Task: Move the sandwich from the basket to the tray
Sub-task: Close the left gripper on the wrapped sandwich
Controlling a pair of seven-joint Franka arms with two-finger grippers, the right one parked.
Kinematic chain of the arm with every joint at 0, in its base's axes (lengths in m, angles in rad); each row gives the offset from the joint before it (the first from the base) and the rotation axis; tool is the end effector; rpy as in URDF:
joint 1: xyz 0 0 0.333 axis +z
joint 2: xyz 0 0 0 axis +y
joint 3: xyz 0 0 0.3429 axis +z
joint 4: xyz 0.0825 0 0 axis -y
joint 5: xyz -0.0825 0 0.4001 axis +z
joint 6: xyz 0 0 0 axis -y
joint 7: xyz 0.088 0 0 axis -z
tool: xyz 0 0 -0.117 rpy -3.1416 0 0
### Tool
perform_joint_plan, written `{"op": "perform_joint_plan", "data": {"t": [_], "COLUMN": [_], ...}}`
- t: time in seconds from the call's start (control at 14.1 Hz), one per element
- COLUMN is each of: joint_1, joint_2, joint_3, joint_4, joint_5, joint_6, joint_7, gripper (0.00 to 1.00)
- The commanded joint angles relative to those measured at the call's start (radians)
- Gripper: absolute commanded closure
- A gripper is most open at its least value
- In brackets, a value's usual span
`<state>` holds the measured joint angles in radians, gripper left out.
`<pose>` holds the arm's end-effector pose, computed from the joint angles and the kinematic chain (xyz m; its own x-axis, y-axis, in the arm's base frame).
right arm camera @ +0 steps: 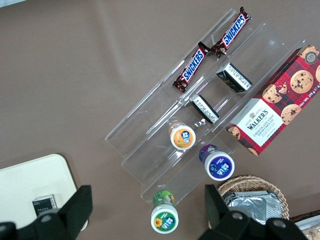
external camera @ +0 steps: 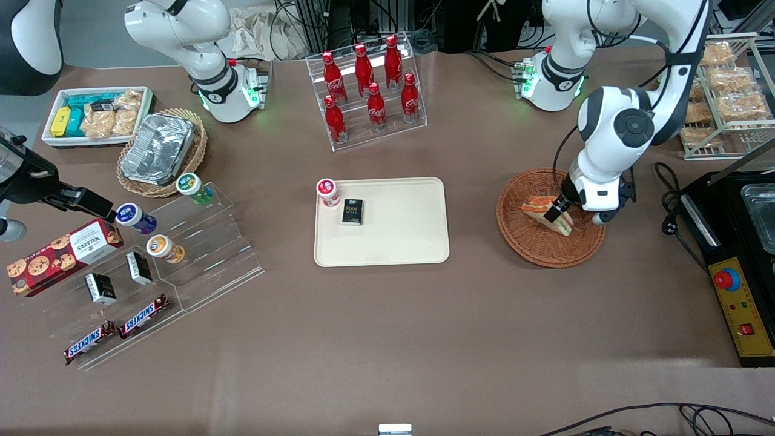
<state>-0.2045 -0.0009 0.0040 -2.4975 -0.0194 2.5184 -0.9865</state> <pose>0.4696 -0.0954 0.2908 0.6955 0.7185 0.0022 0.7183 -0.6953 0.0245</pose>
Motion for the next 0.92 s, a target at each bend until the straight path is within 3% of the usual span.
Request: {"op": "perform_joint_plan", "data": {"t": [0.0,0.28,0.57,0.85], "joint_1": [-0.013,-0.027,-0.050,-0.052], "joint_2": [0.015,0.042,0.058,0.053], "joint_3": [0.007,0.008,0.013,0.039], "joint_4": [-0.020,-0.081,-0.086,-0.074], "joint_5": [0.004,0.002,0.004,0.002], "joint_6": [0.046,0.163,0.166,0.166], "joint_7": [-0.037,-0.057,-0.086,-0.087], "gripper": [0.00,0.00,0.02,0.57]}}
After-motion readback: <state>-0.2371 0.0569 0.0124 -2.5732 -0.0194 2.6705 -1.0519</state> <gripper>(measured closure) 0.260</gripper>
